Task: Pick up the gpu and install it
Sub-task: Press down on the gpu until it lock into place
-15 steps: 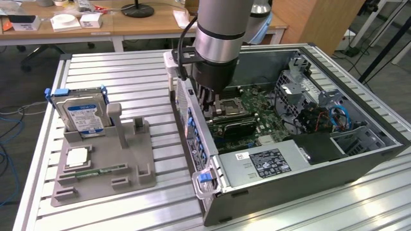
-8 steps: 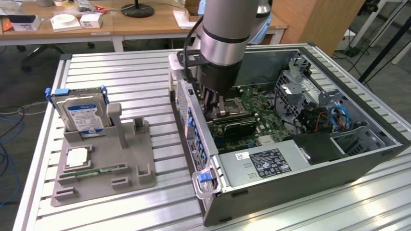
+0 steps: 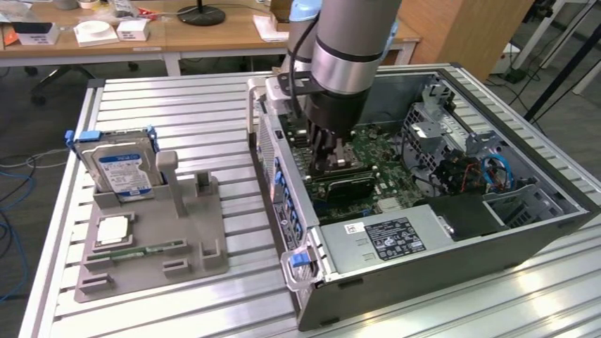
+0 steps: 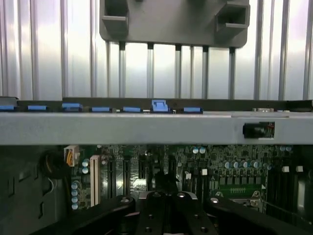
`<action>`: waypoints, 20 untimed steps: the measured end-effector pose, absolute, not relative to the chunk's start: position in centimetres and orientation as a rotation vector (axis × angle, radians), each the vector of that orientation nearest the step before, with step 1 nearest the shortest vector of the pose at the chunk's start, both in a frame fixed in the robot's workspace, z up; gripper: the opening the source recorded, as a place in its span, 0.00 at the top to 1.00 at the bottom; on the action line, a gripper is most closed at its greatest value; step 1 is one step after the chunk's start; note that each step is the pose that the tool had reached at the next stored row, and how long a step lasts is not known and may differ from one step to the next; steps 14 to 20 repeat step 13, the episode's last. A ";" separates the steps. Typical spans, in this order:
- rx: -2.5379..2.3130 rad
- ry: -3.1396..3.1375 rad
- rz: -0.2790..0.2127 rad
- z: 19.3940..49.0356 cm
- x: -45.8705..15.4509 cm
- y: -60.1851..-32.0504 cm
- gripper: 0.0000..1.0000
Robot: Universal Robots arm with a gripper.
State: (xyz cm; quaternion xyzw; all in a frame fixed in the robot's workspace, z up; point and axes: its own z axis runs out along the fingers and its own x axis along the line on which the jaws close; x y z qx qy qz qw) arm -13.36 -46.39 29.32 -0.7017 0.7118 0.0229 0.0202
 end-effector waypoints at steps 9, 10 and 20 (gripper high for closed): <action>-2.181 2.214 0.083 29.3 -12.3 -46.4 0.89; -2.182 2.214 0.084 29.3 -12.3 -46.4 0.89; -2.182 2.214 0.085 29.3 -12.3 -46.4 0.89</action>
